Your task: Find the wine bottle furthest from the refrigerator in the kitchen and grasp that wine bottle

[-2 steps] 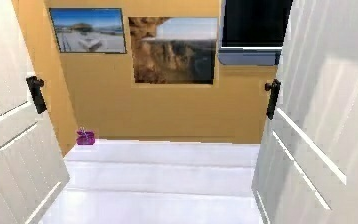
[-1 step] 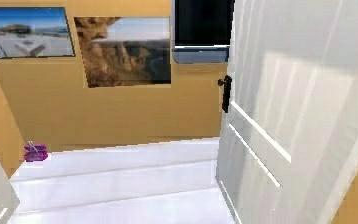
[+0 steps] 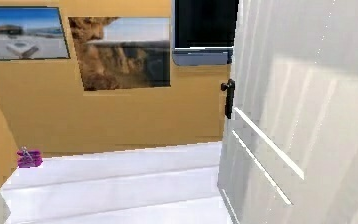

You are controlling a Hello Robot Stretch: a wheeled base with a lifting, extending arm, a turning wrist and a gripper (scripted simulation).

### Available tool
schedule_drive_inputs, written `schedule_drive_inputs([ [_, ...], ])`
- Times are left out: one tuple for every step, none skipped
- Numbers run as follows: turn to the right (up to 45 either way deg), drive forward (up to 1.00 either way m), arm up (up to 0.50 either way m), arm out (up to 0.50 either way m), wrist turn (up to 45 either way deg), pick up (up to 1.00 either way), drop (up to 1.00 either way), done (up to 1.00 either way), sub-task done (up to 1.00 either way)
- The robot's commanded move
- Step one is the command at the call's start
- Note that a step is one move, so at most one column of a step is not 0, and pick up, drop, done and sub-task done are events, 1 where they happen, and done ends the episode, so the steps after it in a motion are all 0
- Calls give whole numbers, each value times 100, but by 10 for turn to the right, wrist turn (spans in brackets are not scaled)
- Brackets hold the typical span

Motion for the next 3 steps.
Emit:
schedule_drive_inputs([
  [-60,0,0,0,0,0,0,0,0],
  [-30,0,0,0,0,0,0,0,0],
  [0,100,0,0,0,0,0,0,0],
])
